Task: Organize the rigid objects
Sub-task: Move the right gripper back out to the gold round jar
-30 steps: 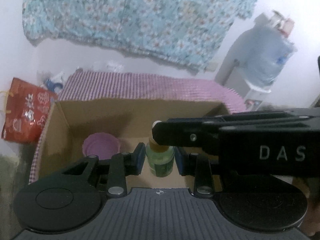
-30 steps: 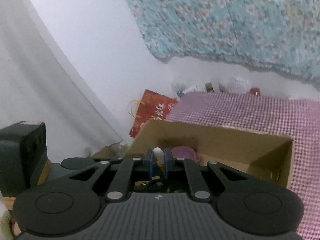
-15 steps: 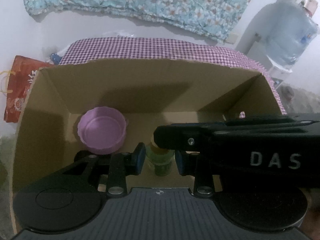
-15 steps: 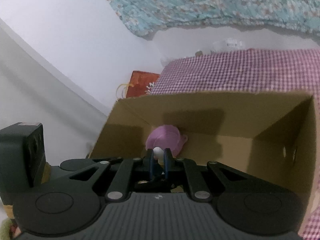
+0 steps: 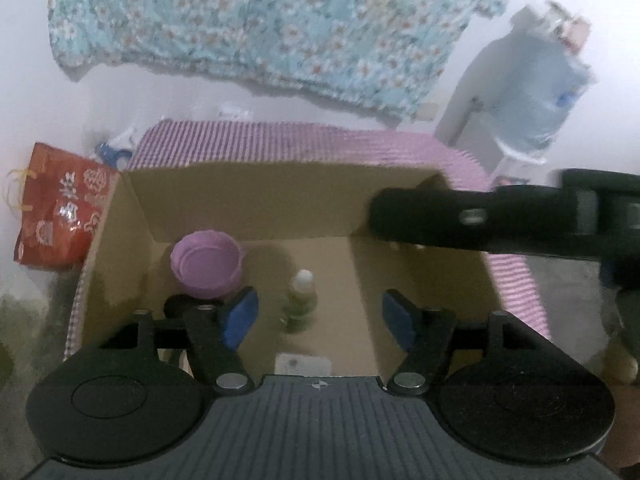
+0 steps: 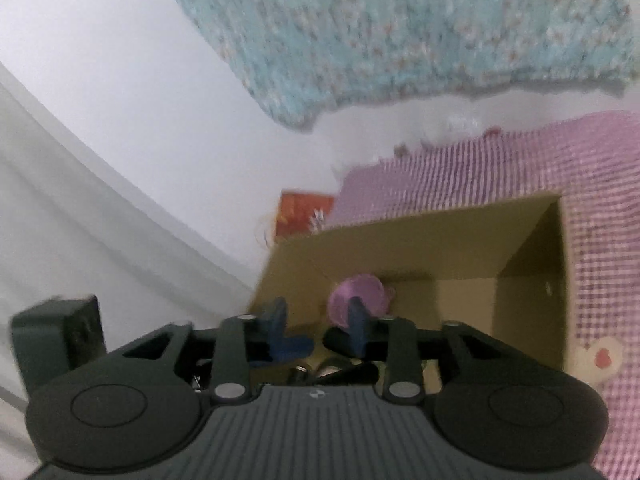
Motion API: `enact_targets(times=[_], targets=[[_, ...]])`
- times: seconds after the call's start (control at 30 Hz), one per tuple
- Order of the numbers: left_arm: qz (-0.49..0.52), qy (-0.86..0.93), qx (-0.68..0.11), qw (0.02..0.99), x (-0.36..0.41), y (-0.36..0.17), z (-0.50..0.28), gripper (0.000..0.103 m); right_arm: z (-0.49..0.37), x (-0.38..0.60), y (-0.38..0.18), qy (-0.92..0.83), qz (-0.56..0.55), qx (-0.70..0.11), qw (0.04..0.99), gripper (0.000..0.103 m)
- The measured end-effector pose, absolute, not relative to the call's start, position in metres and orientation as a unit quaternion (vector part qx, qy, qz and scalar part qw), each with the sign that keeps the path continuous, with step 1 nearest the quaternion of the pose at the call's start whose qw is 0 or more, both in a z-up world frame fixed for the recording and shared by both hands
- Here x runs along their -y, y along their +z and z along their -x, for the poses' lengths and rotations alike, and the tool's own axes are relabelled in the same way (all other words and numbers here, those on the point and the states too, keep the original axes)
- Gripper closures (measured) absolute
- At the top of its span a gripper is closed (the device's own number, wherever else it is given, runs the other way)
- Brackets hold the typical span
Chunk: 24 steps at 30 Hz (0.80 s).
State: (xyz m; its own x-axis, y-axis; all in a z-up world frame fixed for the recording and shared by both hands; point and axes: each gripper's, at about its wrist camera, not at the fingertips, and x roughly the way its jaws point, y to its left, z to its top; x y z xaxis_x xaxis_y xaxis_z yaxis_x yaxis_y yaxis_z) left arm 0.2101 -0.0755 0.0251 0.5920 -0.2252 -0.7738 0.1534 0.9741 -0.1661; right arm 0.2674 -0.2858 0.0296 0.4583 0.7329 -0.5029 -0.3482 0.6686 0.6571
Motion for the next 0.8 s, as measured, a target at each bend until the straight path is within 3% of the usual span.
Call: enact_targets(times=[0.1, 0.27, 0.4, 0.8], targets=[[0.042, -0.12, -0.415, 0.901, 0.071, 0.042, -0.185, 0.024, -0.229, 0.304, 0.048, 0.324, -0.257, -0.365, 0.834, 0.051], [0.037, -0.135, -0.392, 0.909, 0.06, 0.055, -0.141, 0.02, -0.168, 0.328, 0.05, 0.293, -0.289, -0.337, 0.847, 0.042], [0.029, -0.144, -0.381, 0.913, 0.055, 0.049, -0.107, 0.015, -0.131, 0.328, 0.034, 0.267, -0.302, -0.36, 0.841, 0.041], [0.01, -0.148, -0.409, 0.9, 0.039, -0.011, -0.051, 0.015, -0.101, 0.308, -0.02, 0.236, -0.329, -0.44, 0.802, 0.041]])
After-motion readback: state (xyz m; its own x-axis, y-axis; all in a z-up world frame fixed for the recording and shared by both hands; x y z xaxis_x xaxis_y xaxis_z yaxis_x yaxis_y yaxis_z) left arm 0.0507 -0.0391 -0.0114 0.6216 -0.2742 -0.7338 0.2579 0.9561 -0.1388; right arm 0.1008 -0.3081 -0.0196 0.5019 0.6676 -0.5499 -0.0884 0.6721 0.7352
